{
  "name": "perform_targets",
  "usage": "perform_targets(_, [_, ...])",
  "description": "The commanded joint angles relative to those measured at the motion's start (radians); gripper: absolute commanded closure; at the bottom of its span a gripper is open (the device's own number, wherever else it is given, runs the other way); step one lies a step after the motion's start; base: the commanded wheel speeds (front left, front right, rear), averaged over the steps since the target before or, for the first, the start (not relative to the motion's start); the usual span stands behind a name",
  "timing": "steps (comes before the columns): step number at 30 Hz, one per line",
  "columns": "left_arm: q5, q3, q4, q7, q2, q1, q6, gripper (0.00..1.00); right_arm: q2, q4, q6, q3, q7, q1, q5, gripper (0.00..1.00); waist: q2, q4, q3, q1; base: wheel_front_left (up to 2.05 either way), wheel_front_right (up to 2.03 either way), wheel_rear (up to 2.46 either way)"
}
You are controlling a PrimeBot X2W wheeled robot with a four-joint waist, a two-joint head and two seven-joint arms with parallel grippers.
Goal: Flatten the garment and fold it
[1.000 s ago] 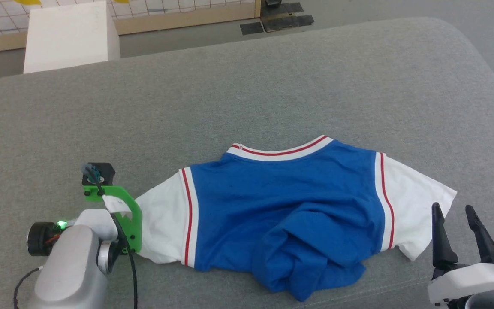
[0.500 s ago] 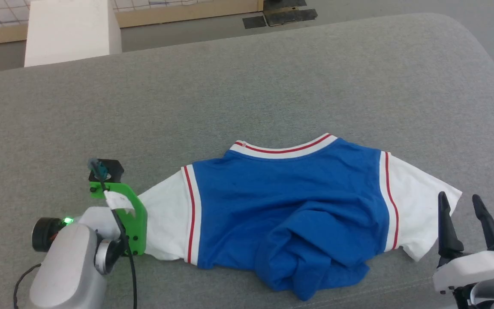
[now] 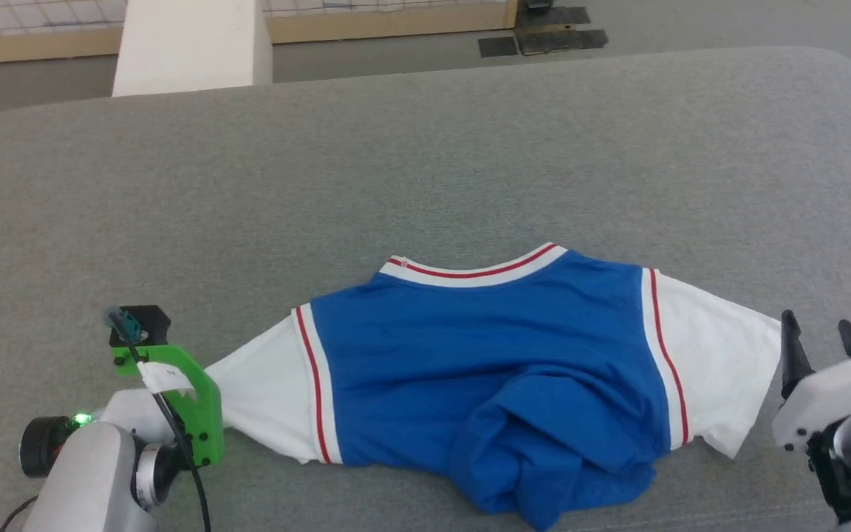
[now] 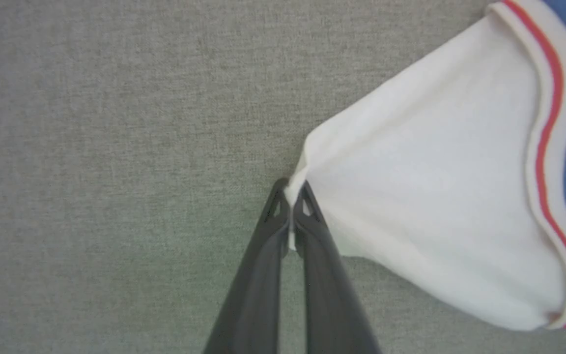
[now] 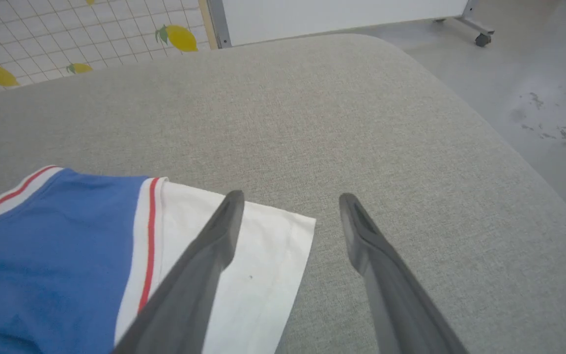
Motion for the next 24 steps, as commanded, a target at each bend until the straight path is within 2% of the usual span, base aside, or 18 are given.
perform_targets(1, [-0.004,-0.004,-0.007,0.005,0.004,0.014,0.003,1.00,-0.001,0.032,-0.002,-0.018,0.047,-0.039,-0.003,0.00,0.0000,0.021,0.007,0.0000,0.00,0.00,0.00])
perform_targets(6, [-0.006,-0.021,-0.029,0.017,-0.001,-0.003,-0.004,1.00,-0.010,0.161,-0.002,-0.098,0.241,-0.159,-0.013,0.00,0.0000,0.044,0.034,0.0000,0.00,0.00,0.00])
perform_targets(11, [-0.005,-0.034,-0.047,0.029,0.002,-0.024,-0.009,1.00,-0.021,0.254,-0.002,-0.157,0.384,-0.256,-0.040,0.00,0.0000,0.058,0.064,0.0000,0.00,0.00,0.00])
perform_targets(18, [-0.010,-0.041,-0.060,0.039,0.012,-0.044,-0.016,1.00,-0.037,0.351,-0.002,-0.171,0.554,-0.336,-0.053,0.00,0.0000,0.067,0.091,0.0000,0.00,0.00,0.00])
perform_targets(23, [-0.017,-0.041,-0.067,0.043,0.019,-0.045,-0.019,1.00,-0.039,0.381,-0.002,-0.150,0.635,-0.357,-0.039,0.00,0.0000,0.066,0.100,0.0000,0.00,0.00,0.00])
perform_targets(24, [-0.018,-0.041,-0.069,0.043,0.021,-0.045,-0.019,1.00,-0.040,0.386,-0.002,-0.147,0.655,-0.361,-0.035,0.26,0.0000,0.066,0.102,0.0000,0.00,0.00,0.00])
